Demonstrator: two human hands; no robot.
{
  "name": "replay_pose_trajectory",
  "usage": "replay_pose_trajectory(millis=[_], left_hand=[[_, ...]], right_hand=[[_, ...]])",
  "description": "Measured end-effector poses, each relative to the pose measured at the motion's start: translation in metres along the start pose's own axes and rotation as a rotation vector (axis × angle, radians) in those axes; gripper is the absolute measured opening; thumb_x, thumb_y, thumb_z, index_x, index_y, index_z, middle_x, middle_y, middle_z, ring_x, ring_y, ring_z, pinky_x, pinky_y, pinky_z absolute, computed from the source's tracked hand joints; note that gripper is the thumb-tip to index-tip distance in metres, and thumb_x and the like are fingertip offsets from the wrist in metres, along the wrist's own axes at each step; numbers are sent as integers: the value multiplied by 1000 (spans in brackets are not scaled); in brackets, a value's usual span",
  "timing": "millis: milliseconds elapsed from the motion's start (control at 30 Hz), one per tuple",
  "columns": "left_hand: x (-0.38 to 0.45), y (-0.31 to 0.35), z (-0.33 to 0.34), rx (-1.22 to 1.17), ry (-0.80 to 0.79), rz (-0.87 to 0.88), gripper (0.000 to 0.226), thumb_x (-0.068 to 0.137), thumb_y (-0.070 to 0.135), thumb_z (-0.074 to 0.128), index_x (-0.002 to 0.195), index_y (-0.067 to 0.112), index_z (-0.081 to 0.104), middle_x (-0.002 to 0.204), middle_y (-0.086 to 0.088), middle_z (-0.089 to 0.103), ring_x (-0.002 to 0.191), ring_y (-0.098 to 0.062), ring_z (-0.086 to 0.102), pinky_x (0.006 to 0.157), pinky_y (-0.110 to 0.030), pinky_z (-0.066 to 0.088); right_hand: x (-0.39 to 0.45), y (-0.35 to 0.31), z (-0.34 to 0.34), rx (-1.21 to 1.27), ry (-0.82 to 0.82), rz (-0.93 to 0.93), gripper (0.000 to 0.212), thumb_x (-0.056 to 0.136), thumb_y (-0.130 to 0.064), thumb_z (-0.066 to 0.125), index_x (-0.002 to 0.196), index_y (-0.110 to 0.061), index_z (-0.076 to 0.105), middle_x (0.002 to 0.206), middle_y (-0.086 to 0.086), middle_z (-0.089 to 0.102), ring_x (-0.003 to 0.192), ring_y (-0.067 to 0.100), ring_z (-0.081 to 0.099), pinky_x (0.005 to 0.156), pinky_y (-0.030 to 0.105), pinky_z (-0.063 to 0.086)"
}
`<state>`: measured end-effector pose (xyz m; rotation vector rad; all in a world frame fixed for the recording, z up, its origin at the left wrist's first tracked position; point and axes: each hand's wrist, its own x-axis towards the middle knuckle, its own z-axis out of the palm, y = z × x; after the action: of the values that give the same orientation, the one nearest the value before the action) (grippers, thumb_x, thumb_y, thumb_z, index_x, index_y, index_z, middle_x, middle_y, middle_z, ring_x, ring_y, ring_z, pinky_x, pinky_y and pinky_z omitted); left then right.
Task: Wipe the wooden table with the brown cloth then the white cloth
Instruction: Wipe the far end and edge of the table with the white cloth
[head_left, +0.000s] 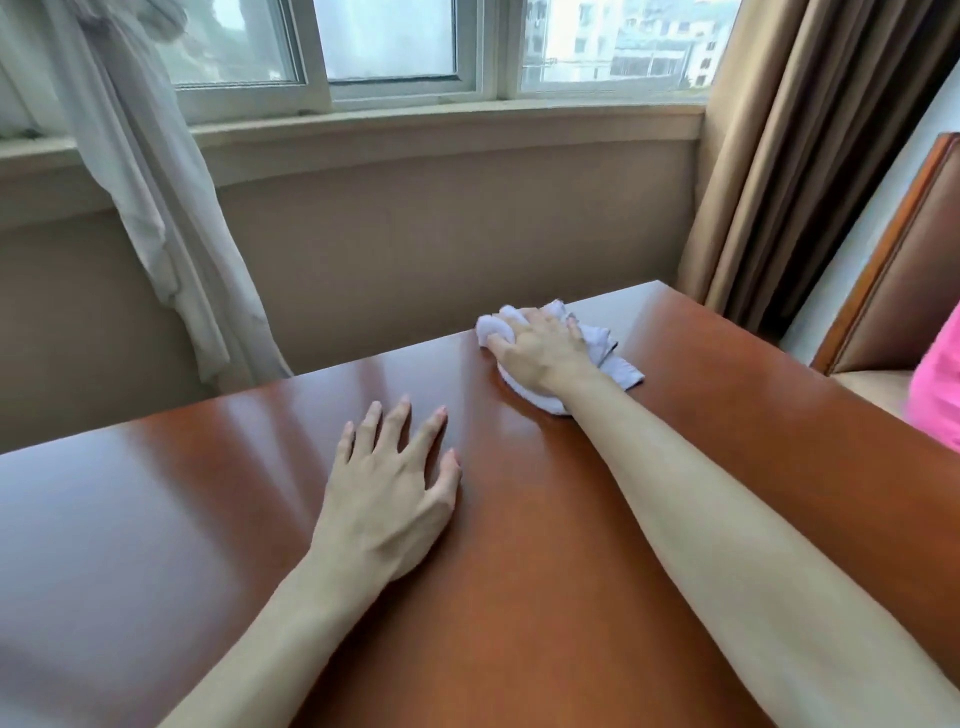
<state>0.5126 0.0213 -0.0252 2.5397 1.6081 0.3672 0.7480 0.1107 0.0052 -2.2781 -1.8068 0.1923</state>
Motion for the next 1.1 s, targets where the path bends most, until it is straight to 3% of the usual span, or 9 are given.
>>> replay_pose_trajectory(millis=[100, 200, 333, 433, 633, 867, 1000, 1100], left_hand=[[0, -1, 0, 18, 32, -8, 69, 90, 63, 10, 156, 46, 17, 167, 7, 12, 154, -18, 3, 125, -40, 2], [-1, -1, -1, 10, -3, -8, 69, 90, 64, 10, 156, 46, 19, 167, 7, 14, 154, -18, 5, 125, -40, 2], [-2, 1, -8, -3, -32, -21, 71, 90, 64, 12, 156, 43, 23, 166, 3, 18, 154, -21, 9, 125, -43, 6], [-3, 1, -7, 10, -48, -15, 64, 96, 60, 19, 157, 40, 22, 167, 0, 16, 154, -24, 8, 125, -45, 5], [-1, 1, -5, 27, -67, -3, 58, 102, 53, 26, 157, 37, 24, 167, -4, 15, 154, -28, 9, 124, -48, 6], [-2, 1, -4, 14, -56, 9, 59, 102, 53, 28, 158, 34, 23, 167, -5, 15, 153, -30, 9, 124, -50, 7], [-2, -2, -4, -17, -29, 15, 59, 101, 55, 29, 157, 38, 25, 167, -1, 15, 154, -26, 8, 125, -46, 6], [2, -3, -2, -27, 6, -2, 60, 98, 60, 24, 155, 42, 26, 166, 3, 17, 154, -21, 8, 125, -42, 6]], right_hand=[[46, 3, 3, -3, 19, 62, 48, 97, -50, 31, 131, -28, 56, 142, 7, 52, 139, 32, 36, 122, 58, 8], [29, 3, 8, 44, 13, 22, 49, 97, -52, 33, 137, -32, 53, 149, 2, 47, 143, 29, 32, 123, 58, 5], [-64, 1, 6, 100, -6, -34, 57, 94, -54, 36, 149, -37, 40, 160, -7, 33, 152, 25, 17, 124, 57, 3], [-162, -7, 6, 76, -14, -118, 72, 82, -59, 21, 149, -38, 36, 158, -12, 31, 152, 24, 17, 124, 58, 6], [-307, -19, 7, 77, -8, -246, 72, 82, -58, 26, 150, -43, 40, 159, -19, 30, 153, 15, 16, 126, 48, 2], [-202, -8, 2, 76, 39, -38, 77, 74, -66, 17, 143, -45, 44, 154, -13, 40, 148, 22, 26, 124, 54, 8], [-104, 9, 1, 70, 41, 80, 57, 91, -58, 36, 144, -40, 47, 154, -1, 43, 147, 26, 27, 124, 54, 5], [-42, 17, 1, 58, 74, 154, 57, 96, -55, 37, 148, -35, 45, 153, 5, 43, 146, 29, 30, 123, 54, 5]])
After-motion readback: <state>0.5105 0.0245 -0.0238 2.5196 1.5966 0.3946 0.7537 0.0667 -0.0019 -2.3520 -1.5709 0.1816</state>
